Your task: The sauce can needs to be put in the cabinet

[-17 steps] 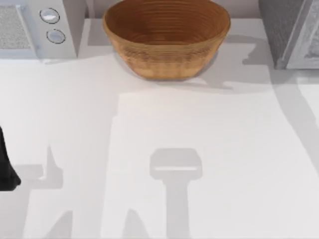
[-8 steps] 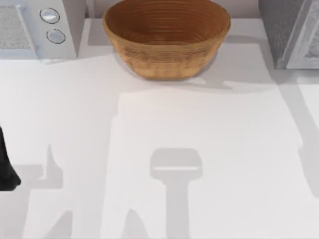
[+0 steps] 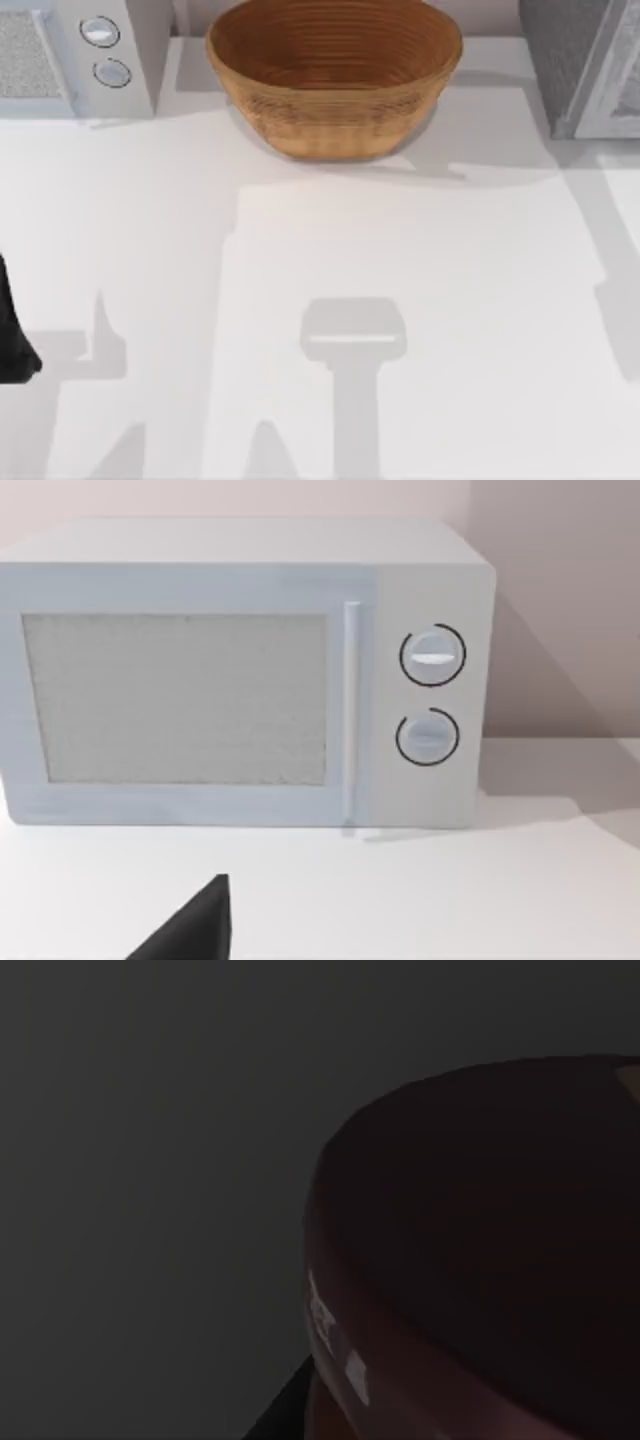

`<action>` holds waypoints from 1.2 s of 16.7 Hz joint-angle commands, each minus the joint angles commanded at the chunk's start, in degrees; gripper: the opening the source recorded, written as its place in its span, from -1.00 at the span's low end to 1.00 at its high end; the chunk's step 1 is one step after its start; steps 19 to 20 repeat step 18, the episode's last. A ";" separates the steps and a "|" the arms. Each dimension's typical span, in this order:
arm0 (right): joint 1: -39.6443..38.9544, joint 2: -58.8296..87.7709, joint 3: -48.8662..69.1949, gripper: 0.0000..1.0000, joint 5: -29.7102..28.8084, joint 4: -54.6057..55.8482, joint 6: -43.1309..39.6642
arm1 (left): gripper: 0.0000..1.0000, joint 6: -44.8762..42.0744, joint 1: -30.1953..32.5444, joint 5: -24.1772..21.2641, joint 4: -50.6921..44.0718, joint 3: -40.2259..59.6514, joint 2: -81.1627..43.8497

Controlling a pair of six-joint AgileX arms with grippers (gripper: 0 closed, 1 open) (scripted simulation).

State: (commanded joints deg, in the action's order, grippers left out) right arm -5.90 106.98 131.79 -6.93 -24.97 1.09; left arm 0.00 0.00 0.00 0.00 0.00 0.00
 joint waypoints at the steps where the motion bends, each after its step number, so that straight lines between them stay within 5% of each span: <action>1: 0.00 0.00 0.00 -0.70 0.00 0.00 0.00 | 1.00 0.00 0.00 0.00 0.00 0.00 0.00; 12: 0.00 0.00 0.00 0.96 0.00 0.00 0.00 | 1.00 0.00 0.00 0.00 0.00 0.00 0.00; 20: 0.00 0.00 0.00 1.00 0.00 0.00 0.00 | 1.00 0.00 0.00 0.00 0.00 0.00 0.00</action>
